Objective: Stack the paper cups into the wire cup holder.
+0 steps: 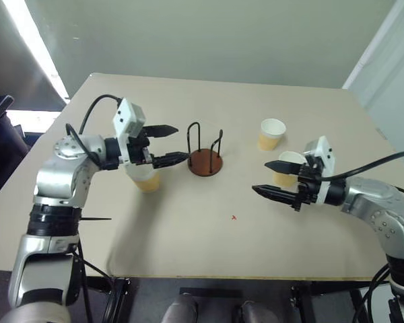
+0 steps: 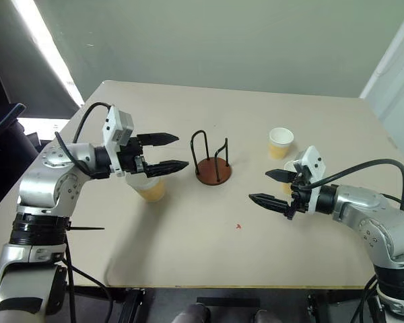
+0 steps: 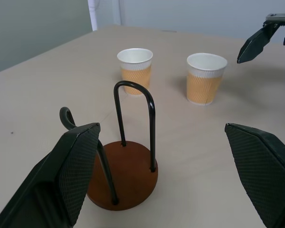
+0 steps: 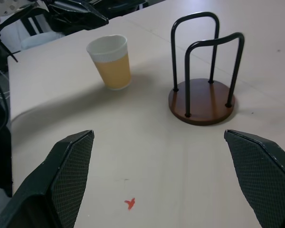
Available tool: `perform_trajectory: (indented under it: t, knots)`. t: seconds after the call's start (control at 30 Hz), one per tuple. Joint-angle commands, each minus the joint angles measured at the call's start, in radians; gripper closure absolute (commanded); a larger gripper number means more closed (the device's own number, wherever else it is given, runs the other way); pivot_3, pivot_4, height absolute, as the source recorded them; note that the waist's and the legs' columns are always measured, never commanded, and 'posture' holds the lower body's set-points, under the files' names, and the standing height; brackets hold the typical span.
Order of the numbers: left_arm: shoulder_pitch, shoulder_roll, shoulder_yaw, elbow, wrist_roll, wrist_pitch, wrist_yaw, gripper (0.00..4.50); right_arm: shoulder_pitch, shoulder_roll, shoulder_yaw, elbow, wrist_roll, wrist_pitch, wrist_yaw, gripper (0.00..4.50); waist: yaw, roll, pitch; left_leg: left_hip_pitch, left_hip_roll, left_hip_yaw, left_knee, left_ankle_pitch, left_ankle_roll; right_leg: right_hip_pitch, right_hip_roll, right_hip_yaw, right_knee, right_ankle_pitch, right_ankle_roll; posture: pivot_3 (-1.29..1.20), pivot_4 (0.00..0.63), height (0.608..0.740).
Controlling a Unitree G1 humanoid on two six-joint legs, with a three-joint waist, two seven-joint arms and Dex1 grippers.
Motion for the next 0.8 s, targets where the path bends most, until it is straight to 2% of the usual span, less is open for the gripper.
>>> perform_trajectory:
  t: [0.03,0.3,0.8]
  knots:
    - [-0.031,-0.009,-0.002,0.016,0.032,-0.041,0.010,0.00,-0.001,-0.011,-0.036,-0.039,0.012,-0.009,-0.019,0.01,0.000,0.000,0.000,0.000,0.000,0.000,0.000,0.000,0.000,0.000,0.000,0.000,0.000,0.000,0.000,0.00,0.150,0.740]
    - [-0.037,-0.021,0.000,0.058,0.099,-0.058,0.071,0.00,0.001,-0.017,-0.031,-0.043,0.008,-0.016,-0.024,0.01,0.000,0.000,0.000,0.000,0.000,0.000,0.000,0.000,0.001,0.000,0.000,0.000,0.000,0.000,0.000,0.00,0.150,0.740]
    - [-0.011,-0.014,0.019,0.004,0.090,-0.035,0.096,0.00,0.001,-0.017,-0.017,-0.040,0.003,-0.023,-0.019,0.01,0.000,0.000,0.000,0.000,0.000,0.000,0.000,0.001,0.001,0.000,0.000,0.000,-0.001,0.000,0.001,0.00,0.150,0.740]
